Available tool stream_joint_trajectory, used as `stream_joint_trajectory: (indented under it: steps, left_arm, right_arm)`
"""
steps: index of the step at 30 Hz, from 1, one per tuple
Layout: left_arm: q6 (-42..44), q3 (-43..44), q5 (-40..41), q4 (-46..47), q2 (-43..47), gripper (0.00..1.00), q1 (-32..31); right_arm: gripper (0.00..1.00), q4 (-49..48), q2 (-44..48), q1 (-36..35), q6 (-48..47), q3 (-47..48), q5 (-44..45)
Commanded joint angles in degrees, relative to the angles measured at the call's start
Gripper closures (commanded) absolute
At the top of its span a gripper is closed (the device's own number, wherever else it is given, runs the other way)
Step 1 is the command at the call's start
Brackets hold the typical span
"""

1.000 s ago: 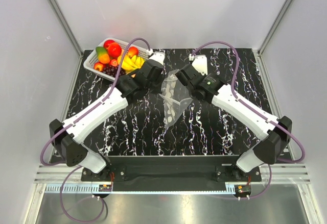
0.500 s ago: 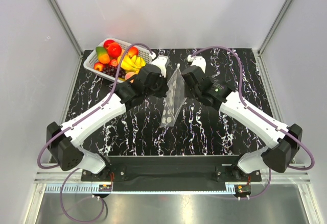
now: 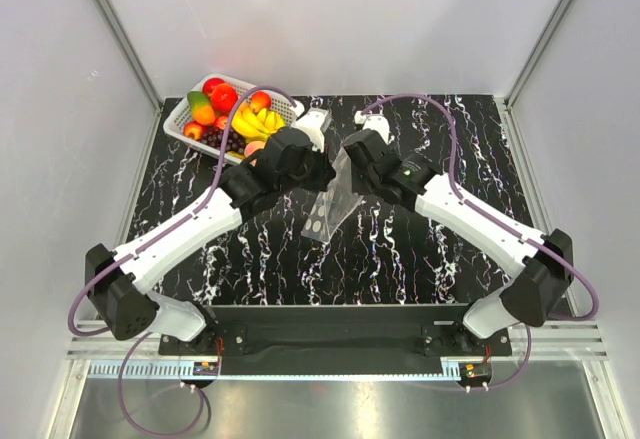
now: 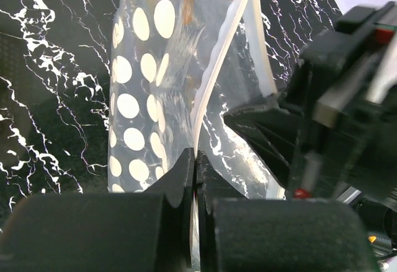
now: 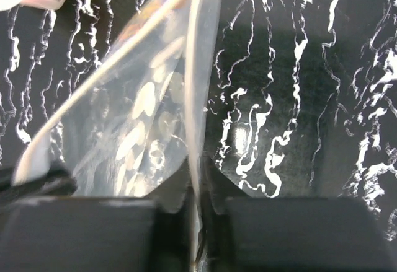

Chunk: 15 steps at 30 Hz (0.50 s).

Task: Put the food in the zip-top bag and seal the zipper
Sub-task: Open the zipper of the food storage bag.

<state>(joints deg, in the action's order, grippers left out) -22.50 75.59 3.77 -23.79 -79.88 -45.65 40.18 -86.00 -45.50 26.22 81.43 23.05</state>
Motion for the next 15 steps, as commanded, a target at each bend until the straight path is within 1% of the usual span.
stream_joint_trajectory:
  steps: [1, 2, 3, 6, 9, 13, 15]
  left_arm:
    - [-0.52, 0.96, -0.17, 2.18, 0.25, 1.00, 0.21]
    - [-0.61, 1.22, 0.62, 1.65, -0.10, 1.00, 0.56]
    - [-0.70, 1.66, 0.71, 0.86, -0.45, 1.00, 1.08]
    - [-0.88, 1.58, 0.36, 0.50, -0.98, 1.00, 3.37]
    - [-0.27, 2.36, -2.27, 0.33, -3.17, 1.00, 5.39]
    - [0.62, 5.88, -2.28, -2.66, -7.66, 1.00, 5.74]
    - [0.44, 6.06, -3.24, -2.23, -8.89, 1.00, 6.10]
  right_arm:
    - [0.98, 2.96, -0.93, -0.47, 2.16, 3.47, 4.10]
    - [1.00, 4.01, -0.93, -0.47, 2.43, 3.74, 5.07]
    - [1.00, 5.07, -0.93, -0.47, 2.61, 4.52, 7.17]
    - [1.00, 9.81, -0.14, -0.38, 3.05, 6.02, 9.81]
    - [1.00, 11.84, 0.22, -0.38, 2.35, 7.77, 9.82]
    - [1.00, 19.12, -2.59, -0.38, 1.91, 12.25, 10.61]
    - [1.00, 21.77, -3.91, -0.21, 1.64, 15.15, 10.70]
